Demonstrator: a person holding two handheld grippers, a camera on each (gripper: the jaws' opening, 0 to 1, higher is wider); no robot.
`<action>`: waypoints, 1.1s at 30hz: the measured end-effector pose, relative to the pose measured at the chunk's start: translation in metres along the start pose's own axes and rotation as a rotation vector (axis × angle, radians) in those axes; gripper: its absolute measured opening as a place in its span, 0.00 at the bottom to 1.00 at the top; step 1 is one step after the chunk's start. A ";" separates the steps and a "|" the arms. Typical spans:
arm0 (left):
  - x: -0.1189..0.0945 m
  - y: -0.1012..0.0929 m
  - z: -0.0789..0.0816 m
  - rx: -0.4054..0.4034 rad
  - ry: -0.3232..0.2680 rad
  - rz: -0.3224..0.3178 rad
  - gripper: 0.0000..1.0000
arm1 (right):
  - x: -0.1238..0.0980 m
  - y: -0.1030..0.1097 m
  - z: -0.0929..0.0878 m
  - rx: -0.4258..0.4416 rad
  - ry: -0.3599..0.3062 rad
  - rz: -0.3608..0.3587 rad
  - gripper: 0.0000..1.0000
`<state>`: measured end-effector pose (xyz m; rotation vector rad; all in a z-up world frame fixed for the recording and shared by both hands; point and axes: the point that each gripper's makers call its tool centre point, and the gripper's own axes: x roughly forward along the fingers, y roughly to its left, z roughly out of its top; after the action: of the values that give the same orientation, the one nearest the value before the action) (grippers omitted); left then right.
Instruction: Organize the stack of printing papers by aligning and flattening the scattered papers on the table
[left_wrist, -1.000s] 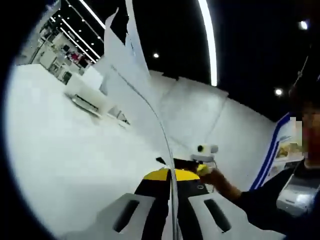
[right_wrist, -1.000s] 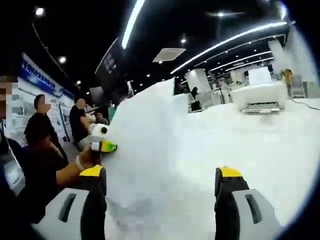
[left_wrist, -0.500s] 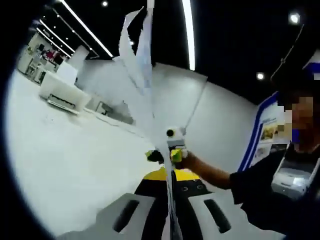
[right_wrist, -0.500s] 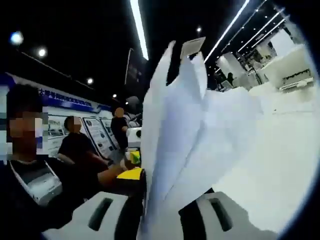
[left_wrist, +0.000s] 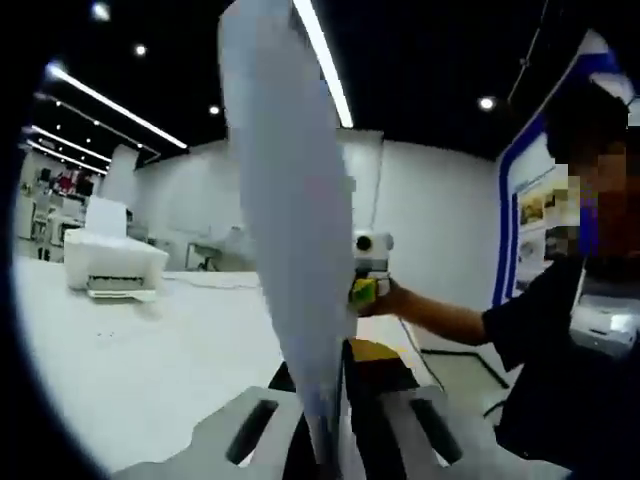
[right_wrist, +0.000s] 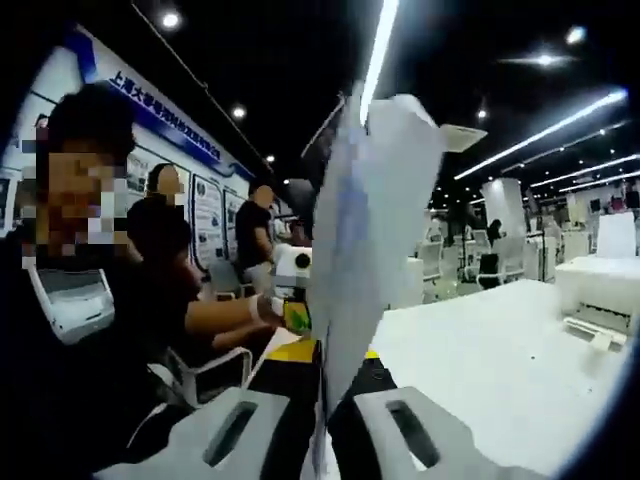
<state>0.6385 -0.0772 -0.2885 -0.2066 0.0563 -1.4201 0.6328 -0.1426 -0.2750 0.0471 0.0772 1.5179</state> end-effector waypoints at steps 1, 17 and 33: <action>0.001 0.003 -0.005 -0.007 0.015 0.005 0.08 | 0.000 -0.003 -0.005 0.011 0.006 -0.003 0.00; 0.009 0.003 -0.020 -0.161 0.078 -0.032 0.10 | 0.002 0.003 -0.033 0.086 0.002 0.025 0.02; 0.020 -0.010 -0.007 -0.047 0.065 -0.051 0.10 | 0.005 0.012 -0.023 -0.001 -0.016 0.026 0.00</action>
<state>0.6309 -0.0984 -0.2916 -0.2023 0.1388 -1.4768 0.6193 -0.1372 -0.2971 0.0593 0.0633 1.5435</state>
